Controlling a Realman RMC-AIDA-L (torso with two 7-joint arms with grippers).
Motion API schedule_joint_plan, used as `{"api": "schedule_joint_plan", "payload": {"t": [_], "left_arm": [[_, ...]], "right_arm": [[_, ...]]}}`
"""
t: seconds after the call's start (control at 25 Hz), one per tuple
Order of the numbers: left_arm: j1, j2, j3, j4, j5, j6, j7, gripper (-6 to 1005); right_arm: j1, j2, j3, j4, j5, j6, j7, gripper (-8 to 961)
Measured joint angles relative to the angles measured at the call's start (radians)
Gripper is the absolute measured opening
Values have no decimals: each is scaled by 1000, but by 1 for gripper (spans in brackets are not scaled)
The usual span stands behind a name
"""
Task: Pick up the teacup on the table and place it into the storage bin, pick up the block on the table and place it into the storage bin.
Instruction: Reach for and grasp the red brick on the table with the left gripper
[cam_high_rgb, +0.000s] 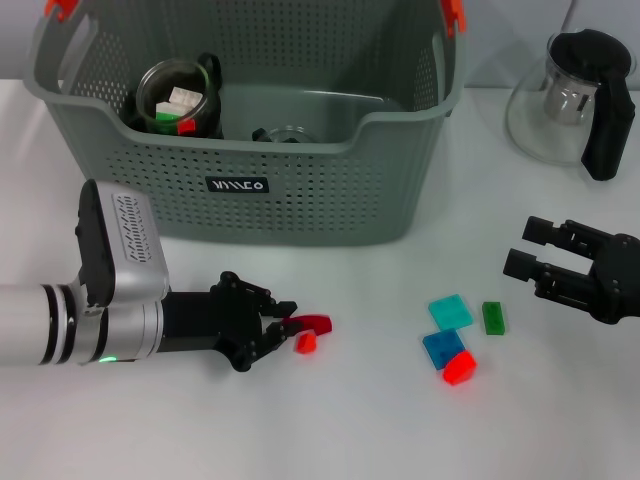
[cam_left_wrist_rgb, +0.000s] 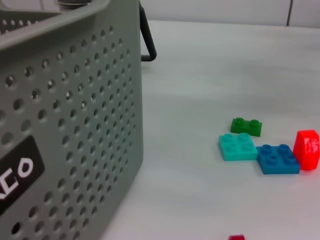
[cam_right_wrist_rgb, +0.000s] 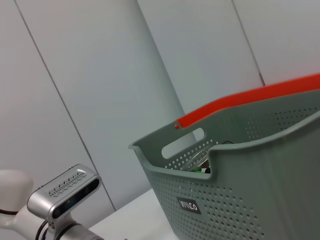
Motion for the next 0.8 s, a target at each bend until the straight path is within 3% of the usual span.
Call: {"api": "schedule_joint_plan", "payload": {"t": [0.12,0.36,0.8], "left_arm": [[0,0,0,2,4,2,-2,222],[0,2,0,13,7,18,-19,49],[20,3,-7,54,3,95,-39,87]], "right_arm": [[0,0,0,0,0,0,0,759],[3,0,0,0,0,-3,0,759],[4,-1,2,0,0,-4,0,759]]}}
